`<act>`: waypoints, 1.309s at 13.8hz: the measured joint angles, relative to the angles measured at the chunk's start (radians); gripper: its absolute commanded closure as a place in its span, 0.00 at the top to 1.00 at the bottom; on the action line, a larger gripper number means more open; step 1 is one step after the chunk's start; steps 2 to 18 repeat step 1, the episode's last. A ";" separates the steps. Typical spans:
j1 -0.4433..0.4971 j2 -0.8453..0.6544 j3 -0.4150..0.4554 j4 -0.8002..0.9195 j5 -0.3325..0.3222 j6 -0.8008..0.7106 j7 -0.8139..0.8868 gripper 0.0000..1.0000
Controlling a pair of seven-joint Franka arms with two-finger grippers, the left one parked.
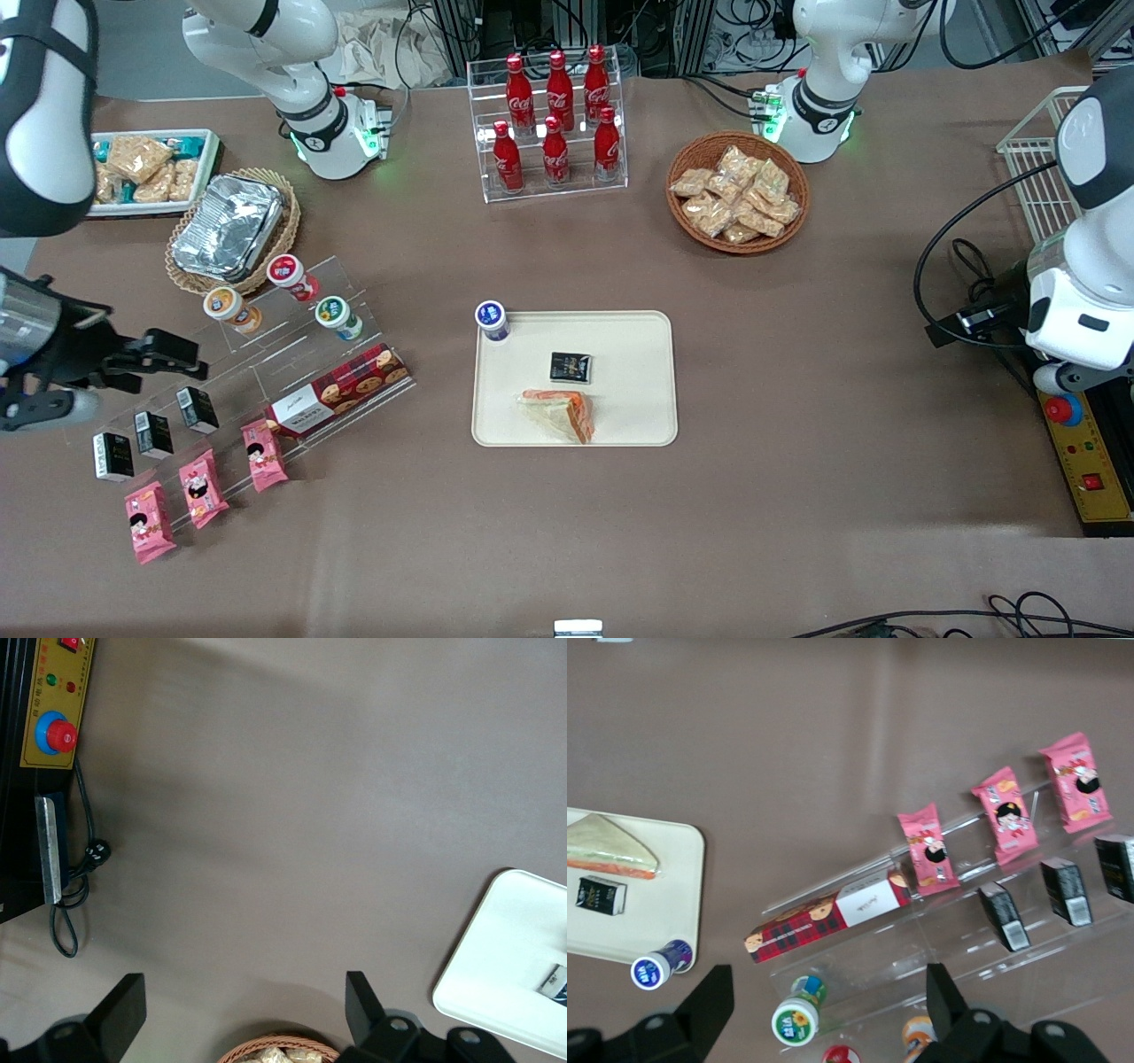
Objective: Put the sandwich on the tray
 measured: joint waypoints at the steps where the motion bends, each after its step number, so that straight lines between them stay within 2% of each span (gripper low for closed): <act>1: -0.001 -0.008 -0.016 0.000 -0.008 -0.011 0.038 0.97; 18: -0.001 -0.008 -0.016 0.000 -0.008 -0.011 0.038 0.97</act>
